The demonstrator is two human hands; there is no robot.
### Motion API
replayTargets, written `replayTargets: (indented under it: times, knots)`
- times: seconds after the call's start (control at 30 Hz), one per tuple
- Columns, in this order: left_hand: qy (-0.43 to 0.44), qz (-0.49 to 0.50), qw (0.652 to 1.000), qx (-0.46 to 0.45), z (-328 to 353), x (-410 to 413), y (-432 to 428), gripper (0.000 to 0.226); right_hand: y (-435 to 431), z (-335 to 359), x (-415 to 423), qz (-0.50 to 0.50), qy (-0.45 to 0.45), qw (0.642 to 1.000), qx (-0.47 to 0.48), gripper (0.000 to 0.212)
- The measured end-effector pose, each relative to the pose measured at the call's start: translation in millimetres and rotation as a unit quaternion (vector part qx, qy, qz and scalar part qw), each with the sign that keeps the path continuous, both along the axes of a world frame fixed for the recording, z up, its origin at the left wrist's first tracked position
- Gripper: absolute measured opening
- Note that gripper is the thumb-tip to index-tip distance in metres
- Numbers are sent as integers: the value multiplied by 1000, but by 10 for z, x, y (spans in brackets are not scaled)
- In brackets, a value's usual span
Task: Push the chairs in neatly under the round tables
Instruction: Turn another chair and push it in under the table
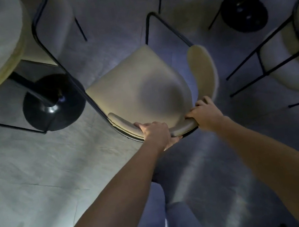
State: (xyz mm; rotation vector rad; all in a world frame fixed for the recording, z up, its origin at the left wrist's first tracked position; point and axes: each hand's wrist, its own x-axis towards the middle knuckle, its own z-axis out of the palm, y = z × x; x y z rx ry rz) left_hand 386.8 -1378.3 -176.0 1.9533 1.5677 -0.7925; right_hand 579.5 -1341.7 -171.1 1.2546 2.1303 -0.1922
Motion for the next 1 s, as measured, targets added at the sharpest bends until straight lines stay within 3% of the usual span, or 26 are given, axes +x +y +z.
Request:
replayTargets:
  times: [0.17,0.33,0.5,0.77,1.0]
  knots:
    - [-56,17,998,6,-29,273,91,62,272,9,173,51,13,998,-26,45]
    - [-63,122,989,-46,61,390,178,77,340,32,217,103,31,992,-62,50]
    - [-43,180,982,-47,77,520,86,73,380,1,315,164,52,981,-86,54]
    - [-26,241,970,8,-54,761,-418,72,262,-5,400,250,60,964,-65,34]
    - [-13,312,950,5,-33,701,-729,59,146,-2,148,288,67,951,-90,38]
